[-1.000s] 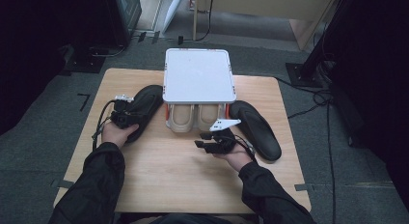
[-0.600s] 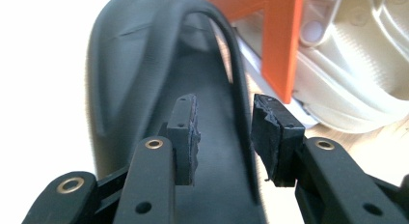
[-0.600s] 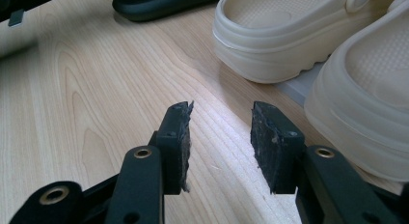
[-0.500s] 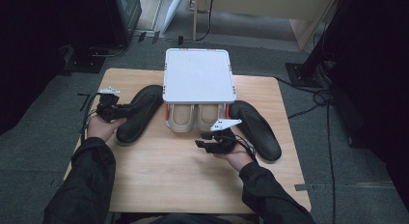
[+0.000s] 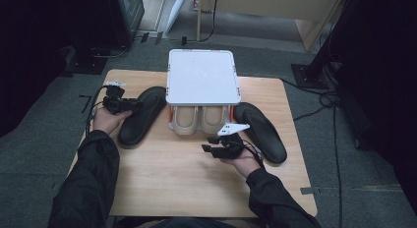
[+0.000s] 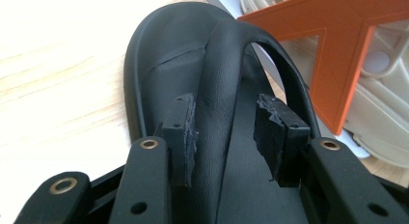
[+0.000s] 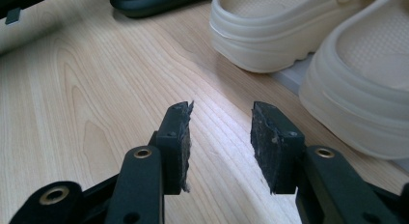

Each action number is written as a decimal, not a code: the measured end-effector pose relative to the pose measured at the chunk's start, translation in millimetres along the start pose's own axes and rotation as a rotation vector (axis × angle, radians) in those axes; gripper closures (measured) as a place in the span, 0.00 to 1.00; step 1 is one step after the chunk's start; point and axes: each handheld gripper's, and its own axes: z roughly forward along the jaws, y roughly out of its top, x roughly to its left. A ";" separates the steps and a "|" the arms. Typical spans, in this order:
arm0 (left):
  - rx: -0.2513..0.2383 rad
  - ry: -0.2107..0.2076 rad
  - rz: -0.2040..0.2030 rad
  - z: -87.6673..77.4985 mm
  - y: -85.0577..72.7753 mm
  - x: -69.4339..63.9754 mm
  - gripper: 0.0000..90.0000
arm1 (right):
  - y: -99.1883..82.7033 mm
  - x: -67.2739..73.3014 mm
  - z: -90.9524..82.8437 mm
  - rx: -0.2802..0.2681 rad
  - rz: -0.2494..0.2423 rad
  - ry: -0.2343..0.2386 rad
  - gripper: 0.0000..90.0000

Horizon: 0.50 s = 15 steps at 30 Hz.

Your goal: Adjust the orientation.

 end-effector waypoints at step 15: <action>0.074 -0.007 0.016 22.5 -1.8 5.3 0.68 | -7.2 -1.7 -9.3 -0.013 0.009 -0.028 0.66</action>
